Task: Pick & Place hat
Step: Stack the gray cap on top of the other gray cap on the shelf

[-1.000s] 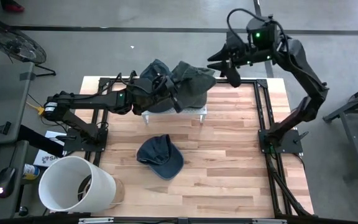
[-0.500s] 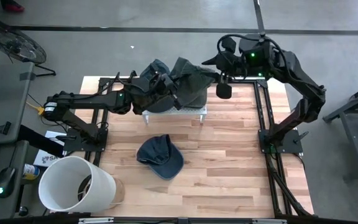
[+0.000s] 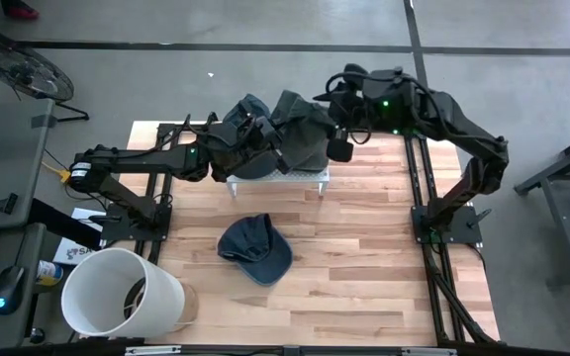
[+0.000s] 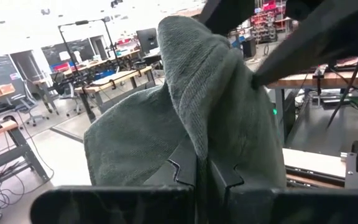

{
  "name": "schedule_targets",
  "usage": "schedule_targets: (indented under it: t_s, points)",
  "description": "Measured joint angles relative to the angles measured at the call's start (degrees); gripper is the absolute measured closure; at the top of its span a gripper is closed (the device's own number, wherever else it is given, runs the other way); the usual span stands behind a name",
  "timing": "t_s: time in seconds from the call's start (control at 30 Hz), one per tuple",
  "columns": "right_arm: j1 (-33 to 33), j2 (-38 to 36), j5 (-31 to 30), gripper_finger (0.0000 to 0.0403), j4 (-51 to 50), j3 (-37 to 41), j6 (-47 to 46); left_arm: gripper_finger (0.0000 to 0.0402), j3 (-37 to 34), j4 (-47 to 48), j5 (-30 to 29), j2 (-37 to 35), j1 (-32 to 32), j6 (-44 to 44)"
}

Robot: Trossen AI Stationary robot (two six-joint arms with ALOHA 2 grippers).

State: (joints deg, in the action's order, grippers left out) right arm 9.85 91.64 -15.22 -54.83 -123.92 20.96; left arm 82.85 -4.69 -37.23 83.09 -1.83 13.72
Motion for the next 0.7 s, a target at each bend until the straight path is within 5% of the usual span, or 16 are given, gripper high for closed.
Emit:
schedule_targets:
  t_s: [0.23, 0.7]
  points:
    - [-1.0, 0.0, -5.2, 0.0185, 0.0, 0.0, 0.6, 0.0402, 0.0, 0.0, -0.4, 0.0, 0.0, 0.0]
    - [-0.9, 0.5, -3.4, 0.0304, -0.2, 0.0, 4.4, 0.0402, 0.0, 0.1, 1.8, 0.0, 0.0, 0.0]
